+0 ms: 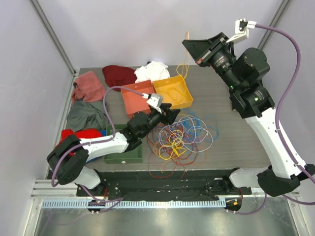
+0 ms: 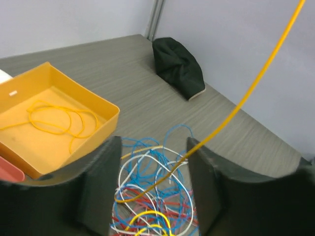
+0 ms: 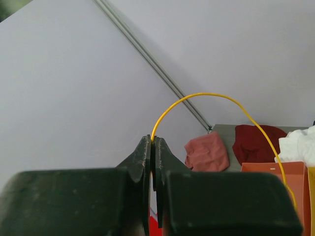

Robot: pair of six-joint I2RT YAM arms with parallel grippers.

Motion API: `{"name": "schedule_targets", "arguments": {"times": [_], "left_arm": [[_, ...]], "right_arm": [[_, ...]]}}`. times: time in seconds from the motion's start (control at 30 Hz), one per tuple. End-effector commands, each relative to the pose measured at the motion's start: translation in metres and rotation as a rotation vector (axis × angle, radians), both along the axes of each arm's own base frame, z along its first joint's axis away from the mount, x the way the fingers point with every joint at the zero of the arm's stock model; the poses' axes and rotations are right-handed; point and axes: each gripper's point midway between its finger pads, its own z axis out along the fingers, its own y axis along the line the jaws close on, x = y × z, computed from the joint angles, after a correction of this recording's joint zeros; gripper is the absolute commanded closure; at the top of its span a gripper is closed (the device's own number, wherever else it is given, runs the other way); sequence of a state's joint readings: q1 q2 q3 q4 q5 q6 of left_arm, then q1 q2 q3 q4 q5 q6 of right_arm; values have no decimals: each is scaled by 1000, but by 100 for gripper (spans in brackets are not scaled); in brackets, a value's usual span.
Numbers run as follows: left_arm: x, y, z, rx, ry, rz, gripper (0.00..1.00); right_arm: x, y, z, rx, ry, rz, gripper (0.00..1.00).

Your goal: Untangle the cables

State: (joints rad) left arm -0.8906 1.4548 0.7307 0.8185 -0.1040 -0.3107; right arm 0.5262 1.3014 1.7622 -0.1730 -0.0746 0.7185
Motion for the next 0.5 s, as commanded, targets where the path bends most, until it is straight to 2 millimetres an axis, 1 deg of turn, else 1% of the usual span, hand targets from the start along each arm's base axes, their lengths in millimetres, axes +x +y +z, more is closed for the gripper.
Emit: {"name": "schedule_targets", "arguments": {"times": [0.0, 0.03, 0.07, 0.1, 0.2, 0.23, 0.27, 0.3, 0.33, 0.37, 0.4, 0.43, 0.47], "left_arm": [[15, -3, 41, -62, -75, 47, 56], [16, -5, 48, -67, -80, 43, 63], [16, -4, 50, -61, -75, 40, 70], [16, -3, 51, -54, -67, 42, 99], [15, 7, 72, -39, -53, 63, 100], [21, 13, 78, -10, -27, 87, 100], [24, 16, 93, -15, -23, 96, 100], [28, 18, 100, 1, 3, 101, 100], [37, 23, 105, 20, 28, 97, 100], [43, 21, 124, 35, 64, 92, 100], [49, 21, 129, 45, 79, 89, 100], [56, 24, 142, 42, 78, 87, 100], [64, 21, 154, 51, 81, 89, 100]], "right_arm": [[-27, -10, 22, 44, -68, 28, 99], [-28, -12, 22, 44, -68, 19, 99], [-30, -15, 22, 43, -71, 9, 99], [-29, -16, 19, 34, -70, 0, 99], [-24, -25, 12, -1, -75, -62, 99], [-19, -28, 8, -32, -90, -96, 99], [-13, -35, 6, -37, -84, -151, 99], [-3, -35, -2, -56, -71, -173, 99], [3, -35, -9, -71, -59, -194, 99], [9, -36, -11, -85, -64, -212, 99], [15, -32, -16, -96, -60, -212, 99], [24, -27, -24, -112, -49, -215, 99], [29, -28, -24, -121, -58, -231, 99]]}}
